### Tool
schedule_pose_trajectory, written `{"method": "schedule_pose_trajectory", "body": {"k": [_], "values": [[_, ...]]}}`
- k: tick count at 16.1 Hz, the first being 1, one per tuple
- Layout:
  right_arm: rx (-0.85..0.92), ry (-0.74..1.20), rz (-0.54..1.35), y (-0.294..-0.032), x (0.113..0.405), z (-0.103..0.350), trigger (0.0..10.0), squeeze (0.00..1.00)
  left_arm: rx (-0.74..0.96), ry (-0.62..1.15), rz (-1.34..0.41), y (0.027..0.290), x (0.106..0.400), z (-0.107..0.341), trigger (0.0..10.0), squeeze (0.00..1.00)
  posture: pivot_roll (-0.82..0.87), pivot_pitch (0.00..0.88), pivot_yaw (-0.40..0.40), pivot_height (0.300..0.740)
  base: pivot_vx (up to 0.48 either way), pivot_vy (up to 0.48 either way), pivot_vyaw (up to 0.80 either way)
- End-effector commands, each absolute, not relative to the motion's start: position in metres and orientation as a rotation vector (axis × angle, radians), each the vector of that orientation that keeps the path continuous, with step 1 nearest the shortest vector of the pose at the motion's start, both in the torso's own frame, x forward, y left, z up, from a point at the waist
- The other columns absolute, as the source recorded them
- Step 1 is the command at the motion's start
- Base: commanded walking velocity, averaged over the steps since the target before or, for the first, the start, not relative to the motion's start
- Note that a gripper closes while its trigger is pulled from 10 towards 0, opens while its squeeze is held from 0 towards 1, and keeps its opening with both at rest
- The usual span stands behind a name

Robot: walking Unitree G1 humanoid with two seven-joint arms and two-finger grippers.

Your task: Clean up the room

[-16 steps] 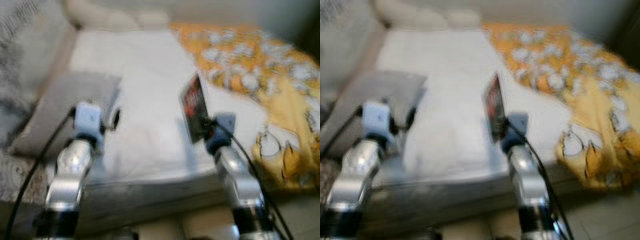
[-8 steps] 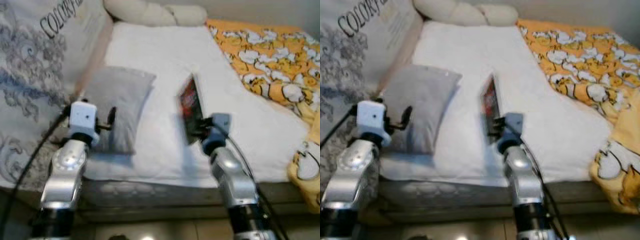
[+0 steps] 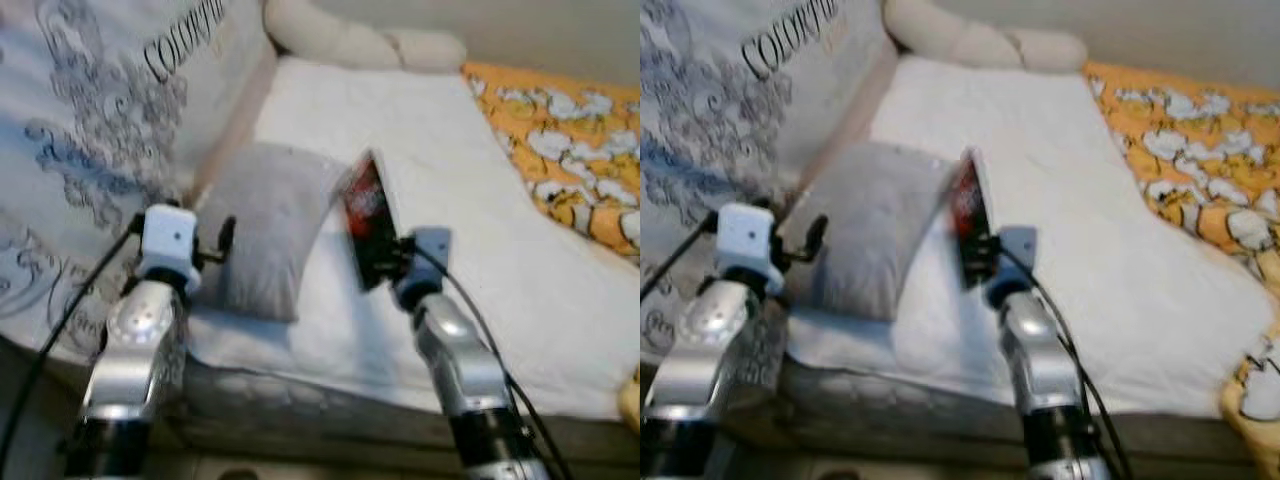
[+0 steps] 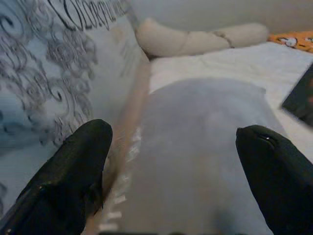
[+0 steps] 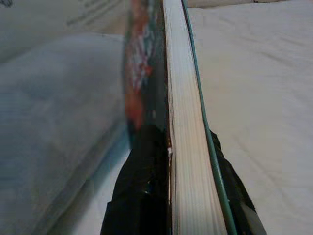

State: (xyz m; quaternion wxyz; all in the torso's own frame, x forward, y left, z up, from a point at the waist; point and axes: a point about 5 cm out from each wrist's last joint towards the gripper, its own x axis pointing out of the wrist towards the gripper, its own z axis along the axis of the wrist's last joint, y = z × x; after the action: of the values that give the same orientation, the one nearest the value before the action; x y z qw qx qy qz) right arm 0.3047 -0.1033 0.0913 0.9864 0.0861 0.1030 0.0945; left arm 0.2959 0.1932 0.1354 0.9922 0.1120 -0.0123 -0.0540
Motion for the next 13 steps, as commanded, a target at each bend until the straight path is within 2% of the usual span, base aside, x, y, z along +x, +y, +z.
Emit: {"method": "schedule_pose_trajectory", "body": {"k": [1, 6, 11, 13], "values": [[0.153, 0.179, 0.128, -0.125, 0.308, 0.096, 10.0, 0.00, 0.217, -0.039, -0.153, 0.180, 0.297, 0.137, 10.0, 0.00, 0.08, 0.000, -0.078, 0.740, 0.255, 0.000, 0.00], [0.182, 0.203, 0.173, -0.118, 0.310, 0.095, 10.0, 0.00, 0.215, -0.033, -0.164, 0.179, 0.297, 0.137, 10.0, 0.00, 0.08, 0.000, -0.078, 0.740, 0.253, 0.000, 0.00], [0.295, 0.338, 0.172, -0.115, 0.334, 0.084, 10.0, 0.00, 0.246, 0.074, -0.362, 0.167, 0.283, 0.121, 10.0, 0.00, 0.07, 0.000, -0.073, 0.740, 0.000, 0.000, 0.00], [0.412, 0.418, 0.169, -0.112, 0.345, 0.077, 10.0, 0.00, 0.256, 0.129, -0.496, 0.164, 0.276, 0.118, 10.0, 0.00, 0.08, 0.000, -0.065, 0.740, 0.000, 0.000, 0.00]]}}
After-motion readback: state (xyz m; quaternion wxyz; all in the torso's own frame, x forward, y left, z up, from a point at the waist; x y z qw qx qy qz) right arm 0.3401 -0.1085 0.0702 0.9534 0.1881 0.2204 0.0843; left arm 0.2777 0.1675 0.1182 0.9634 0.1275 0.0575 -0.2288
